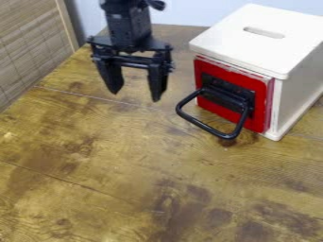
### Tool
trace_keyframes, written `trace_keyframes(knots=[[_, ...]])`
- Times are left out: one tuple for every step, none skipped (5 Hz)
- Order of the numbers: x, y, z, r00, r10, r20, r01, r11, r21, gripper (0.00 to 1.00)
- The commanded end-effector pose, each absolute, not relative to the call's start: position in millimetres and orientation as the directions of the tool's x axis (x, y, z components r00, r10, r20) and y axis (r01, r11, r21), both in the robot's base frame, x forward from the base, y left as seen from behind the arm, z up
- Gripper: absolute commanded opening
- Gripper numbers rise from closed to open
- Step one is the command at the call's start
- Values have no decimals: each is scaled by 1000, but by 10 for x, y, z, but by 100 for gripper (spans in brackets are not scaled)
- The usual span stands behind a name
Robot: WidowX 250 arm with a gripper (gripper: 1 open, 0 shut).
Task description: Close the drawer
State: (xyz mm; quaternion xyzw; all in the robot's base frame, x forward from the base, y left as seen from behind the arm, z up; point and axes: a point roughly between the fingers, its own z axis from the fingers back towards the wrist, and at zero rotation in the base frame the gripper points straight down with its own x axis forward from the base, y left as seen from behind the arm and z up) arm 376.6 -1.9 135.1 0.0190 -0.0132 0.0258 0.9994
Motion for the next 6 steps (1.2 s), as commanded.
trace_keyframes(knots=[[3785, -148, 1515, 996, 23, 90, -27, 998, 50, 100], [3789, -106, 1530, 994, 23, 108, -28, 999, 44, 100], [3783, -27, 1574, 992, 38, 123, -43, 998, 41, 100], [3786, 6, 1630, 988, 70, 139, -76, 996, 39, 100], [3778, 7, 1684, 983, 93, 158, -99, 995, 30, 100], [3775, 7, 1681, 978, 112, 175, -117, 993, 20, 100]])
